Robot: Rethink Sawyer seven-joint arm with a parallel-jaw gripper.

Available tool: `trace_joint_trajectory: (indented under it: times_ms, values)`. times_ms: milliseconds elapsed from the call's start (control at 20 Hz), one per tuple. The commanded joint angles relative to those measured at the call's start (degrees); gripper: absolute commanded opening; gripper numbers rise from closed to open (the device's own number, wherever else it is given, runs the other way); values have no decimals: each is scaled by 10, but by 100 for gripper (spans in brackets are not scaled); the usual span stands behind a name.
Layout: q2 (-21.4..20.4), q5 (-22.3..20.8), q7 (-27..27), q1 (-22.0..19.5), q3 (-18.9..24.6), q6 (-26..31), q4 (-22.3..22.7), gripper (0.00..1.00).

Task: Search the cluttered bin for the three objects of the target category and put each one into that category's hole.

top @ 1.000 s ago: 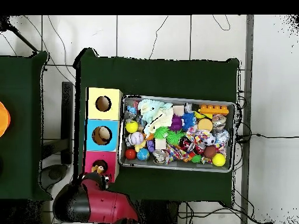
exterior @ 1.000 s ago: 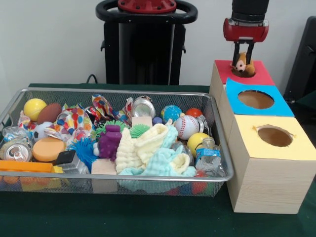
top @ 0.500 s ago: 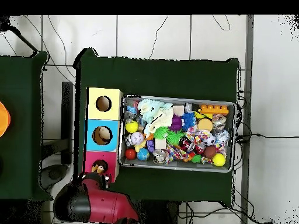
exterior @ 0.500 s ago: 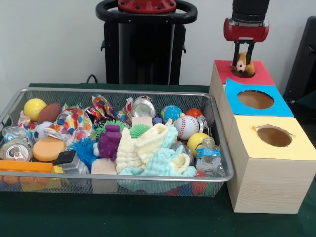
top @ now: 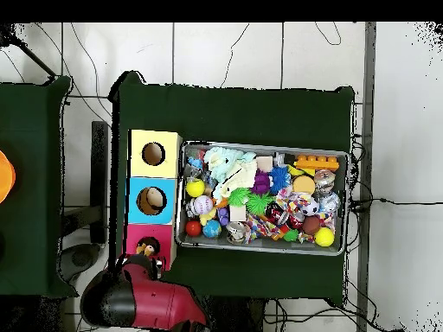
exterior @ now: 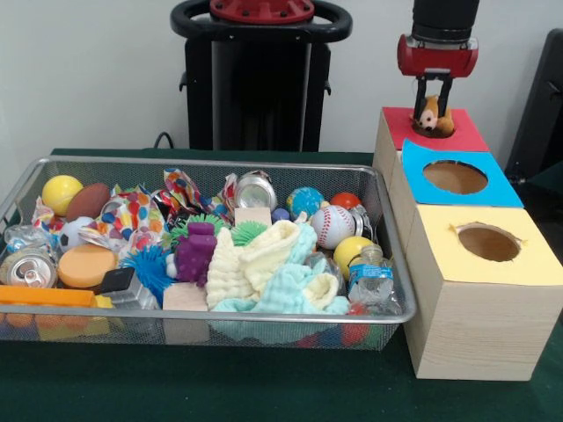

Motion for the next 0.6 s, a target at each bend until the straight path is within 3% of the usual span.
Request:
trace_joint_trajectory:
  times_ms: [50, 150, 200, 600]
  values:
    - [59, 24, 137, -5, 55, -45, -51, 0]
    - [57, 24, 138, -3, 53, -45, -50, 0]
    - [57, 24, 138, -3, 53, -47, -50, 100]
    - [55, 19, 132, -7, 54, -51, -49, 100]
